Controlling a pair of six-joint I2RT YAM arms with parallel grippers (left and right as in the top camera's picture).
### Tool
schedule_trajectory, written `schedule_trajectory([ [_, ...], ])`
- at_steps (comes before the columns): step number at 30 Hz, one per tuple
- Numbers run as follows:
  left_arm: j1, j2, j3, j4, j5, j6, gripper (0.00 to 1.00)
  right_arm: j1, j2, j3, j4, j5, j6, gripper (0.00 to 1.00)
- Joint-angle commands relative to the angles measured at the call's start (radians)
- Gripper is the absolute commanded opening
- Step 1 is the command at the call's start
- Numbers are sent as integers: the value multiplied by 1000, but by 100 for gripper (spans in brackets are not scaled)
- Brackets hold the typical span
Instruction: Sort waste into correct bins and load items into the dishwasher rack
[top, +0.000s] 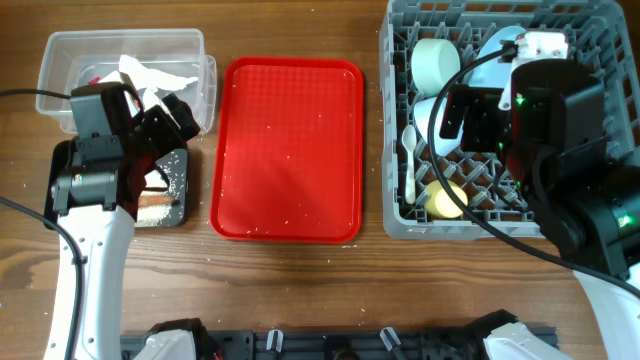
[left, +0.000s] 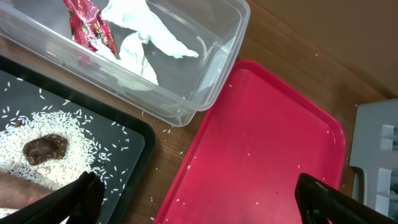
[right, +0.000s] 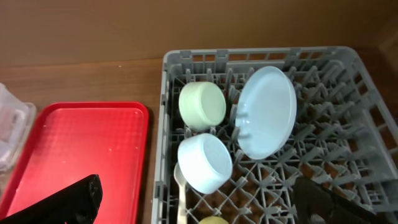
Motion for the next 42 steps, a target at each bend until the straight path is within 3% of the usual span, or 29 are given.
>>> schedule_trajectory([
  [1, -4, 3, 14, 3, 18, 5, 100, -3, 4, -1, -1, 39, 21, 100],
  [10, -4, 3, 14, 3, 18, 5, 100, -2, 25, -2, 0, 39, 21, 100],
  [19, -4, 3, 14, 3, 18, 5, 100, -35, -245, -35, -24, 73, 20, 100],
  [25, -4, 3, 14, 3, 18, 5, 100, -41, -483, -382, 165, 213, 23, 100],
  [27, -4, 3, 14, 3, 18, 5, 100, -41, -603, -588, 424, 222, 24, 100],
  [30, -4, 3, 14, 3, 18, 5, 100, -62, -747, -801, 685, 91, 23, 100],
  [36, -4, 3, 14, 3, 18, 5, 100, -123, -930, -1099, 917, -188, 22, 100],
  [42, -4, 3, 14, 3, 18, 5, 100, -123, -1071, -1315, 1004, -217, 20, 100],
])
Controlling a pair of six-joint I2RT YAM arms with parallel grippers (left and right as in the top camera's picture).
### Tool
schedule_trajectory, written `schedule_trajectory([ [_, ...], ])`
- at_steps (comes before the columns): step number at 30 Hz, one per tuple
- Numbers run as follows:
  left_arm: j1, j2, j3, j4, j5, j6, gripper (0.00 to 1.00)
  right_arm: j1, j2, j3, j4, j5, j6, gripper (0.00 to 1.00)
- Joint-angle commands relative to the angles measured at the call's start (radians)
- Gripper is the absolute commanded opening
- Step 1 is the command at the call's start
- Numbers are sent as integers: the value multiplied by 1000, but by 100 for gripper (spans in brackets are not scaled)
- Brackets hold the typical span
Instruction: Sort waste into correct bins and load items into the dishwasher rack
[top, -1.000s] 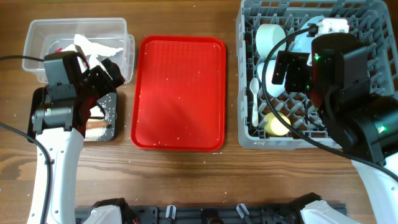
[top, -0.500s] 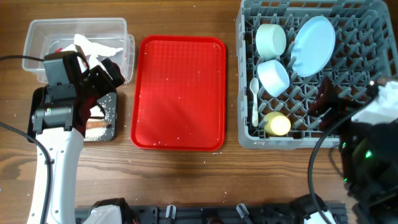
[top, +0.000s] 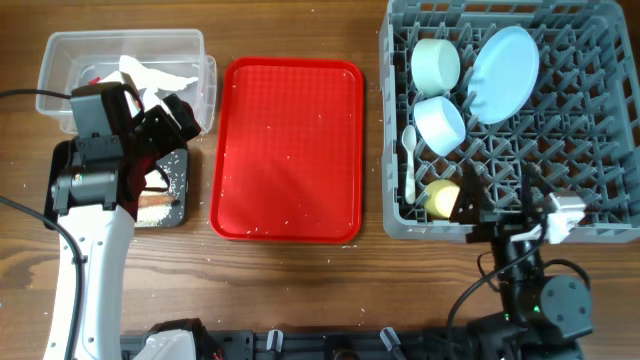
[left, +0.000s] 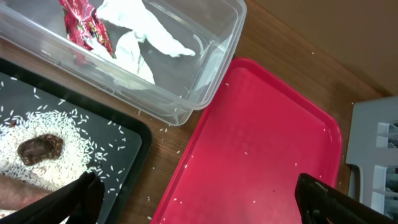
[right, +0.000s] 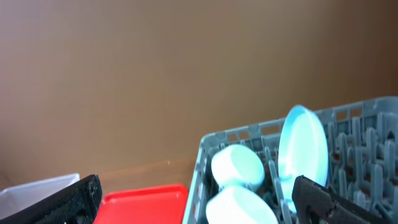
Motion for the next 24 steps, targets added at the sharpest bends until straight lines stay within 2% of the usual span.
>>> schedule_trajectory([
  [1, -4, 1, 14, 2, 5, 5, 100, -5, -64, -76, 19, -45, 2, 100],
  [8, -4, 1, 14, 2, 5, 5, 100, -5, -172, -241, 112, -63, 2, 100],
  [14, -4, 1, 14, 2, 5, 5, 100, -5, -180, -358, 217, -83, 3, 100],
  [19, -4, 1, 14, 2, 5, 5, 100, -5, -179, -357, 110, -95, 4, 100],
  [24, -4, 1, 14, 2, 5, 5, 100, -5, -165, -357, 113, -97, 4, 100],
])
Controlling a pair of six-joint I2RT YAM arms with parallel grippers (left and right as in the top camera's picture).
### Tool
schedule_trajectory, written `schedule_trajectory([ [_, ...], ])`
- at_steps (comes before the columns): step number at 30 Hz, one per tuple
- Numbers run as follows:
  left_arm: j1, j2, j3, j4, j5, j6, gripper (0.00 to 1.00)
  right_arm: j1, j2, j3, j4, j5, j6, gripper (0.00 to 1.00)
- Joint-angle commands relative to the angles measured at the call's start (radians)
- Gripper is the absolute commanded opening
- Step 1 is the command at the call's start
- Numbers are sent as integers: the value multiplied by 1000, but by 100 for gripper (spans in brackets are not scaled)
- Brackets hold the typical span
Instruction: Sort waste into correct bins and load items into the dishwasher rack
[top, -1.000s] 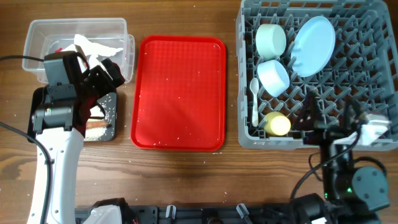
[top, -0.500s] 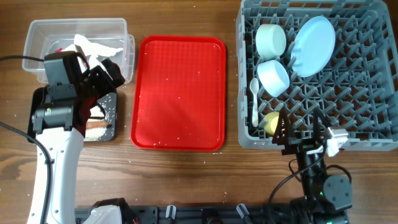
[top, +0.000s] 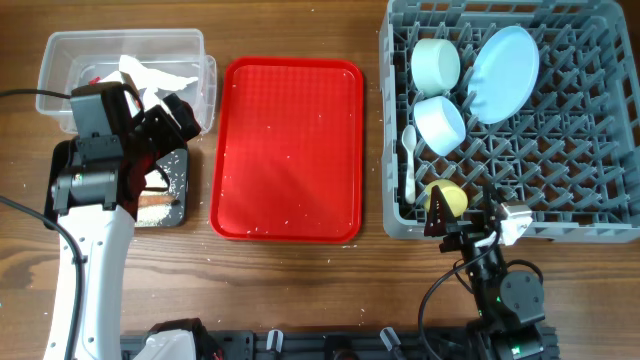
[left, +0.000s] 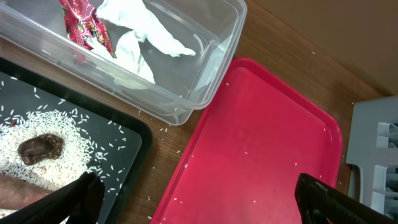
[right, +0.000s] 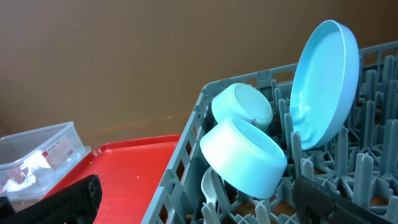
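Note:
The grey dishwasher rack (top: 600, 130) holds a blue plate (top: 503, 72), a pale green cup (top: 435, 62), a white cup (top: 440, 125), a white spoon (top: 409, 165) and a yellow item (top: 447, 198). My right gripper (top: 470, 225) sits low at the rack's front edge, open and empty (right: 199, 202). Crumpled white paper (left: 143, 31) and a red wrapper (left: 84, 25) lie in the clear bin (top: 60, 60). Rice and a brown lump (left: 40, 148) lie on the black tray (top: 172, 190). My left gripper (left: 199, 199) hangs open and empty over that tray's right edge.
The red serving tray (top: 290, 150) lies between the bins and the rack, with only a few rice grains on it. Scattered grains dot the wood beside the black tray. The right arm's cable loops over the table's front edge.
My right gripper has shifted a little left and lower at the rack's front, and its camera now looks into the rack instead of at the wall. The left arm has not moved.
My right arm first hung open over the rack, above the cups and plate. Then it stood withdrawn at the rack's front edge, empty. Now it sits lower still by the front of the table. The left gripper stayed open over the black tray throughout.

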Motion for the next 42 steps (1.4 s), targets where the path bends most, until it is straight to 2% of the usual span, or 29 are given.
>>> schedule_trajectory([
  [1, -4, 1, 14, 3, 5, 5, 100, -5, 3, -1, 3, -16, 4, 100],
  [13, -4, 1, 14, -3, -5, 6, 100, -5, 3, -1, 3, -16, 4, 100],
  [14, -2, 1, 14, -37, -55, 6, 100, -5, 3, -1, 3, -16, 4, 100],
  [18, -2, -7, 14, -136, -101, 6, 100, -5, 3, -1, 3, -16, 4, 100],
  [20, -2, -99, -6, -117, -110, 10, 100, -5, 3, -1, 3, -16, 4, 100],
  [21, -3, -164, -43, -69, -82, 55, 100, -5, 3, -1, 3, -16, 4, 100],
  [22, -2, -283, -136, 32, -38, 123, 100, -5, 3, -1, 3, -16, 4, 100],
  [23, -2, -354, -198, 91, -23, 142, 100, -5, 3, -1, 3, -16, 3, 100],
  [24, -2, -490, -317, 184, -20, 145, 100, -5, 3, -1, 3, -16, 3, 100],
  [27, -3, -735, -557, 334, -12, 144, 100, -5, 3, -1, 3, -16, 4, 100],
  [32, -4, -1035, -949, 642, 12, 144, 100, -5, 3, -1, 3, -16, 4, 100],
  [38, -4, -1215, -1077, 622, 9, 145, 100, -5, 3, -1, 3, -16, 3, 100],
  [39, -5, -1243, -1087, 582, 8, 144, 100, -5, 3, -1, 3, -16, 4, 100],
  [42, -4, -1243, -1087, 582, 5, 144, 100, -5, 3, -1, 3, -16, 4, 100],
])
